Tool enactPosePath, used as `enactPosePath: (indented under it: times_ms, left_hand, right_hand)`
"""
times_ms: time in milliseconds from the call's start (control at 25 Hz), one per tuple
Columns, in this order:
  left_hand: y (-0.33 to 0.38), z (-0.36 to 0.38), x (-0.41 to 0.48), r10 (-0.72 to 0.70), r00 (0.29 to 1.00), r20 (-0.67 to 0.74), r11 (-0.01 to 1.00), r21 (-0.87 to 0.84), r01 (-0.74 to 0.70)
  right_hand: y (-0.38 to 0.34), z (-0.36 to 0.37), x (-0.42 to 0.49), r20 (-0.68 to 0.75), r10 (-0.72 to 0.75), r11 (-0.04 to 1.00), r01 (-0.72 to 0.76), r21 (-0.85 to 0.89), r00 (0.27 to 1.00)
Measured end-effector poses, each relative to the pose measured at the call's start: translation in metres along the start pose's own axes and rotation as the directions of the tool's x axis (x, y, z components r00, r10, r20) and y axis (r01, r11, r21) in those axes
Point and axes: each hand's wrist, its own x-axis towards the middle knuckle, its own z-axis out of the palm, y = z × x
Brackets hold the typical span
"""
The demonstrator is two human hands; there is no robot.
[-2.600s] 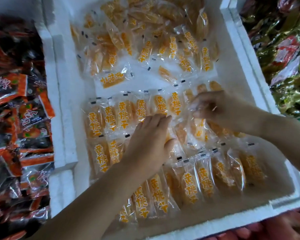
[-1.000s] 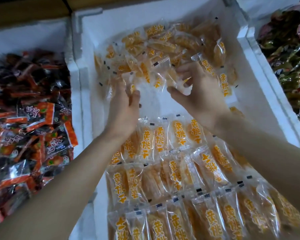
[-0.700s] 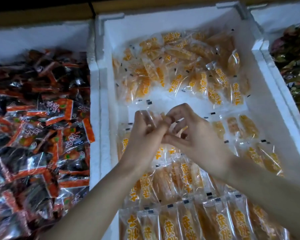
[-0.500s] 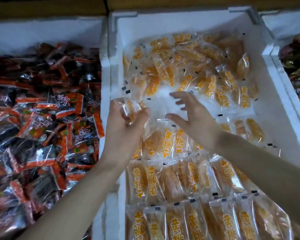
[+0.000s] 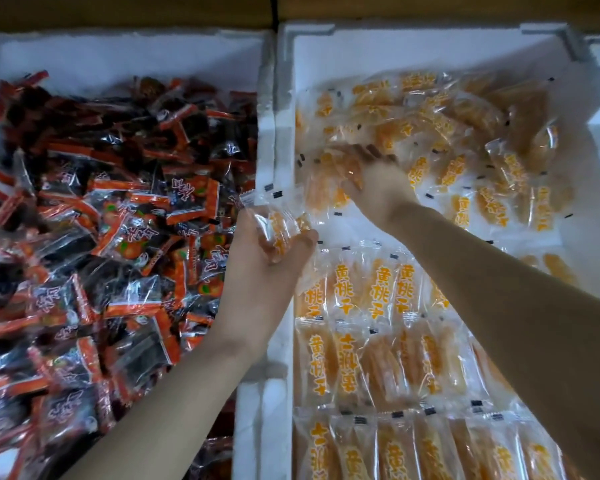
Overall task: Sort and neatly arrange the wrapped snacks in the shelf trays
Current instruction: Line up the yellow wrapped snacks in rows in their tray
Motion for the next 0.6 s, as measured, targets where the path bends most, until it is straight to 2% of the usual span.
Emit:
enactPosePath:
  times_ms: [120,320,480,600]
  left_hand:
    - [-0.002,-0.001,-0.002,-0.012,1.000,0.025,1.000,0.006,0.012]
    - [0.000,0.010,-0.005,-0.025,1.000,0.009,1.000,0.015,0.025]
    - [0.001,0.037,-0.011,-0.123,0.992,0.000,0.990,-0.075,0.123]
    - [0.002,0.065,-0.027,-0.175,0.979,0.103,0.975,-0.118,0.187]
  right_hand:
    - [-0.014,-0.009,-0.027,-0.037,-0.045,0.981,0.051,0.186,0.998]
    - [-0.031,-0.051,-0.082,-0.155,-0.091,0.876,0.153,0.457,0.984]
    - [-0.040,-0.083,-0.137,0.021,-0.028,0.681,0.004,0.732,0.999]
    - [-0.035,-0.094,-0.166,0.127,0.035,0.640,-0.120,0.759,0.991]
